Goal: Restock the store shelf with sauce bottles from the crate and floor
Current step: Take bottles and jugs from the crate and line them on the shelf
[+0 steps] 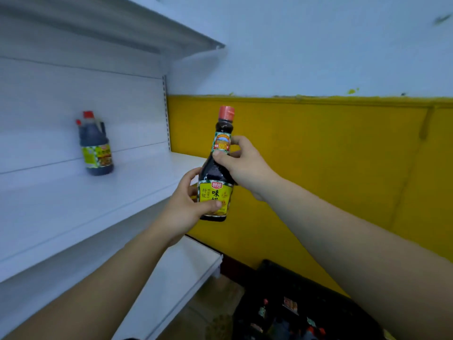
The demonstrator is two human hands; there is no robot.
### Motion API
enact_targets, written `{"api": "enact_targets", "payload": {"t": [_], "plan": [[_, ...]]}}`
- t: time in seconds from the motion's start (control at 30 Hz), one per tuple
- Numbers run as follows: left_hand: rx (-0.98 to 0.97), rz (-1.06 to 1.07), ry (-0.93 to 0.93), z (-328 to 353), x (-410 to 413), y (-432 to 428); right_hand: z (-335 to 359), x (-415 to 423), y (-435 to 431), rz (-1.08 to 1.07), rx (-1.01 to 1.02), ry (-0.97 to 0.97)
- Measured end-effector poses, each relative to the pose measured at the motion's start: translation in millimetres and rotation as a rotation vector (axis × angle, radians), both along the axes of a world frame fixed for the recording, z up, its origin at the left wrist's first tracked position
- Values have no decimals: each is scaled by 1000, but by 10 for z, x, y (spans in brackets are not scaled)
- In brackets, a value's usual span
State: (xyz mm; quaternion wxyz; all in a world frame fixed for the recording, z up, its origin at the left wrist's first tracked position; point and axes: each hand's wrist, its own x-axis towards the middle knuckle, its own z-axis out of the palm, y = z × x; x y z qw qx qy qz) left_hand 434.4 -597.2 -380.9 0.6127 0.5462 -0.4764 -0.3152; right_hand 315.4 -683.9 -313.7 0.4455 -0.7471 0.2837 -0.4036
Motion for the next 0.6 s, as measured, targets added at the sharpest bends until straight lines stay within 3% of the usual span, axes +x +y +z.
{"api": "enact_targets", "payload": {"t": [0.13,0.33,0.6], "plan": [[-14,56,9,150,341,464,142,379,367,161,-31,146],[-23,257,-138,234,584,872,203,750,690,296,-24,36],[96,496,-231,202,830,1383,149,1259,993,510,-9,79]]}}
